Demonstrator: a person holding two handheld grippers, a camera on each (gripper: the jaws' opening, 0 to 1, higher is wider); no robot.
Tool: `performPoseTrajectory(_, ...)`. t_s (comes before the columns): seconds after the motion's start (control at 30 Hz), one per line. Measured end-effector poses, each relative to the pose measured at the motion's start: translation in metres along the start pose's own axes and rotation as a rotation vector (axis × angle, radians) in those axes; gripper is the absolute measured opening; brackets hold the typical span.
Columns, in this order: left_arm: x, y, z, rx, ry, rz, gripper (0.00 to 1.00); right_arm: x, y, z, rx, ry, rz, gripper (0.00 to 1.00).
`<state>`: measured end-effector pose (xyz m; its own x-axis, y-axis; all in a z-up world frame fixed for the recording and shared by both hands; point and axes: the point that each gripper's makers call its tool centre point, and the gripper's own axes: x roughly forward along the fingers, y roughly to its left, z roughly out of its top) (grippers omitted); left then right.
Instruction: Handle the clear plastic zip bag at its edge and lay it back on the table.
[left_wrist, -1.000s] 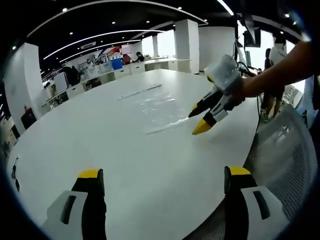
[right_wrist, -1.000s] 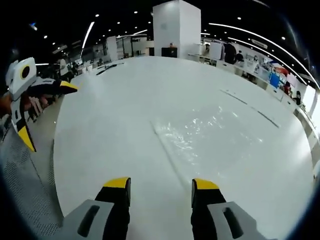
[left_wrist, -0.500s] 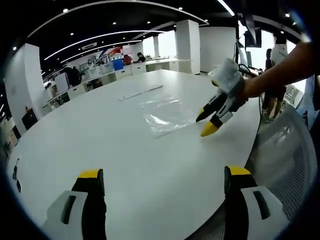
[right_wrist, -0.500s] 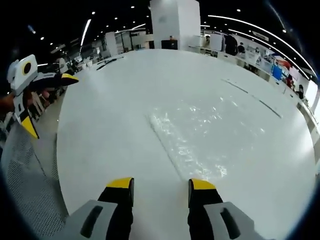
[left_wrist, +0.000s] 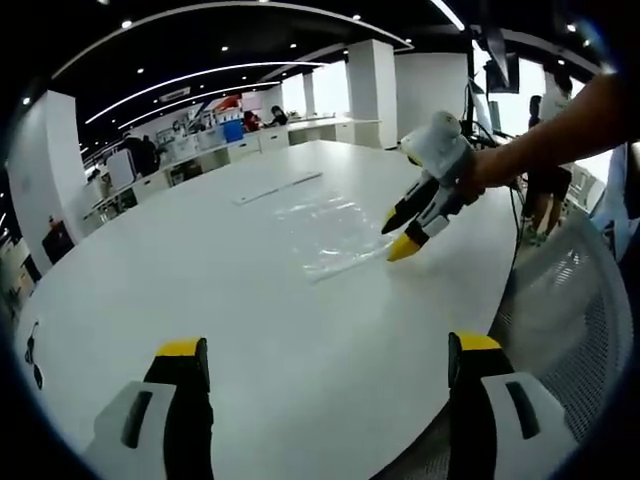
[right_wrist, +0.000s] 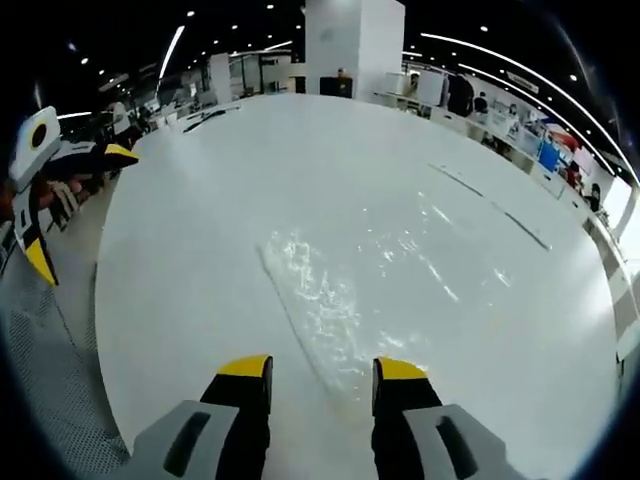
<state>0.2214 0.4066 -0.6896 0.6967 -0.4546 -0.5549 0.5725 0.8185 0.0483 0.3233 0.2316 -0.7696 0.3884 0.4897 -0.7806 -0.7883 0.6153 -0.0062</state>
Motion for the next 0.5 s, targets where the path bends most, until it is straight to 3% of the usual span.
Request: performPoseTrajectory(0.5, 0.0, 0.002, -0.001, 0.003, 0.007, -0.001, 0.98, 0.006, -0.012, -0.011, -0.031, 0.056, 0.014, 0.35)
